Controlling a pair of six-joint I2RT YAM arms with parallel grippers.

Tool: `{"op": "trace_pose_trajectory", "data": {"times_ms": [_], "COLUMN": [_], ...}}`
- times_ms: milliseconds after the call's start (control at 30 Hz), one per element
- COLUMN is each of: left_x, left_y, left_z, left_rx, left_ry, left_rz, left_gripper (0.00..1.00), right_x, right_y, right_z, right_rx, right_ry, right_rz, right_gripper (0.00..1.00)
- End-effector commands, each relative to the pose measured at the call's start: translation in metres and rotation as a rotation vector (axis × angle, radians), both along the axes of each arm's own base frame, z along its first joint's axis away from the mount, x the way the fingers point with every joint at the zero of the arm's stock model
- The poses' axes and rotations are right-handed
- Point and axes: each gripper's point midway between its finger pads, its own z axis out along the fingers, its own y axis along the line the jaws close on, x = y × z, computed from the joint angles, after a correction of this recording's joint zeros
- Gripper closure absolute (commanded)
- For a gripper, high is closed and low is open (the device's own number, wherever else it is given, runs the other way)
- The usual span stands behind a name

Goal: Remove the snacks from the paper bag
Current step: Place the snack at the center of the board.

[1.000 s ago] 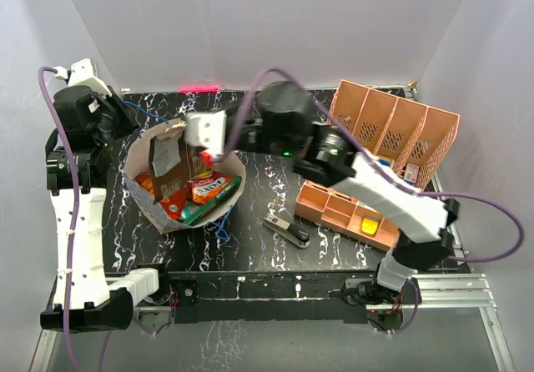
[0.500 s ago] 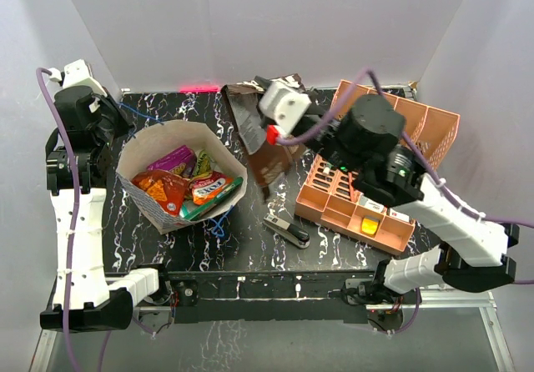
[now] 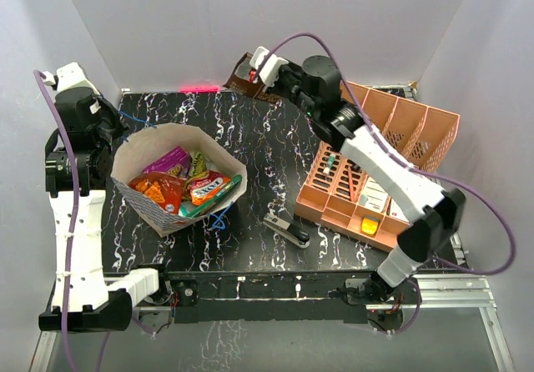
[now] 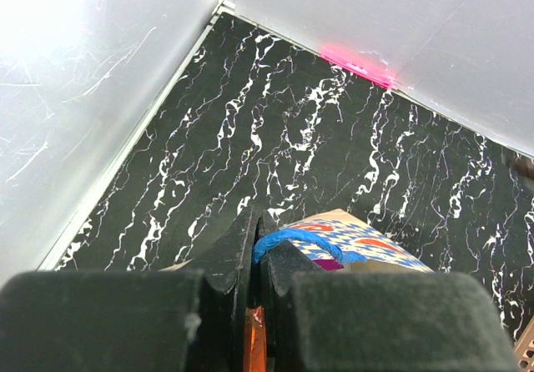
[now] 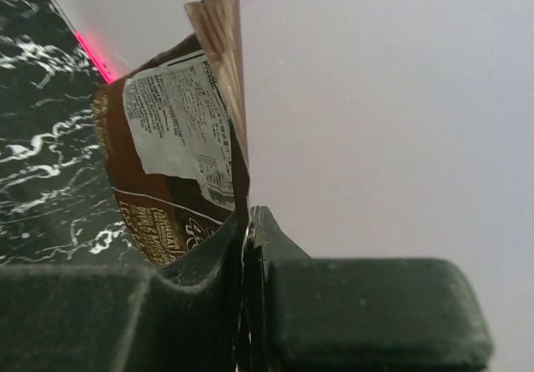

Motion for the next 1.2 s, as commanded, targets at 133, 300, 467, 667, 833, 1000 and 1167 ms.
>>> {"op": "trace_pose_trajectory", "data": {"times_ms": [133, 300, 467, 667, 833, 1000, 1167], "left_x": [-0.008, -0.01, -0.014, -0.015, -0.014, -0.014, -0.015], "left_y": [-0.013, -0.021, -0.022, -0.026, -0.032, -0.037, -0.041], "left_z": [0.035, 0.011, 0.011, 0.028, 0.039, 0.039, 0.034], "left_rx": [-0.022, -0.027, 0.006, 0.001, -0.018, -0.06, -0.107], "left_ry": [-0.136, -0.081, -0.096, -0.138, -0.174, -0.211, -0.212], "left_rz": [-0.058, -0.096, -0.108, -0.131, -0.154, -0.161, -0.166], "left_gripper": [1.0, 1.0, 1.0, 1.0, 1.0, 1.0, 1.0], "right_x": [0.124, 0.166, 0.126, 0.042, 0.003, -0.011, -0.034], "right_y": [0.024, 0.038, 0.048, 0.065, 0.069, 0.073, 0.074], "right_z": [-0.051, -0.115, -0.176, -0.242, -0.277, -0.307, -0.327], "right_rx": [-0.105, -0.246, -0.346, -0.36, -0.298, -0.254, -0.247], "right_ry": [-0.133, -0.043, 0.053, 0.223, 0.394, 0.545, 0.75], "right_rz": [-0.009, -0.042, 0.041, 0.174, 0.207, 0.223, 0.274], "right_gripper": [0.93, 0.93, 0.93, 0.93, 0.93, 0.93, 0.87]}}
